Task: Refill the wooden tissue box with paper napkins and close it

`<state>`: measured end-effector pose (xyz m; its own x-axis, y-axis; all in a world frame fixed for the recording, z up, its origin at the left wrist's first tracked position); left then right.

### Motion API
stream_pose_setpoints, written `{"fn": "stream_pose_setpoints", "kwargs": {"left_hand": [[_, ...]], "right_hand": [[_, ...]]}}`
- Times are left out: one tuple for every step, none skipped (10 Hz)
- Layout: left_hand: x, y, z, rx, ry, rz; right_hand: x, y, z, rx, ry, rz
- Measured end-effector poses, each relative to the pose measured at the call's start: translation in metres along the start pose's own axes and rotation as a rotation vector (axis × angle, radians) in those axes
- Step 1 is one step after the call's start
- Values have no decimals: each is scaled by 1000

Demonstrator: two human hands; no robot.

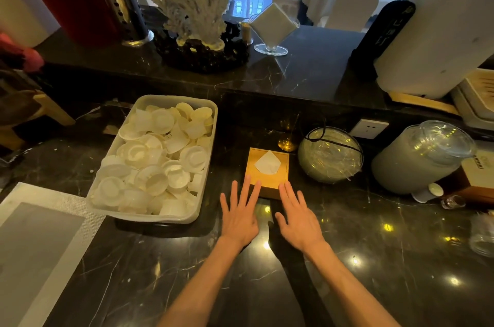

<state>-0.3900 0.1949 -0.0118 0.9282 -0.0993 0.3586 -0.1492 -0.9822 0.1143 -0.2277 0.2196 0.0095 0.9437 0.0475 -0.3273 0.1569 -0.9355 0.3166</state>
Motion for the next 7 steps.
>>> {"fn": "stream_pose_setpoints", "kwargs": {"left_hand": [[2,-3,0,-18,10,-34],[6,-2,1,-30,26,-62],[9,-1,0,-46,43,-87],[11,-1,-6,-68,57,-92],[12,1,-11,-98,55,-90],[13,-3,-30,-165,81,-96],[17,0,-45,-152,78,-91]], "right_hand": [[-2,1,3,-5,-3,19],[-2,1,5,8,-1,32],[-4,0,2,1,17,45],[-9,1,-4,-20,4,76],[-11,2,-7,-42,8,87],[-21,3,-23,-72,13,95],[-27,8,-38,-63,-1,66]]}}
Point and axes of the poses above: each hand's wrist, its own y-axis away from the middle knuckle, its own z-axis out of the palm, x = y × z, the point moved 3 cm from there along -y, towards the middle knuckle, and after that the axes turned 8 degrees about z, right-handed, at the moved point
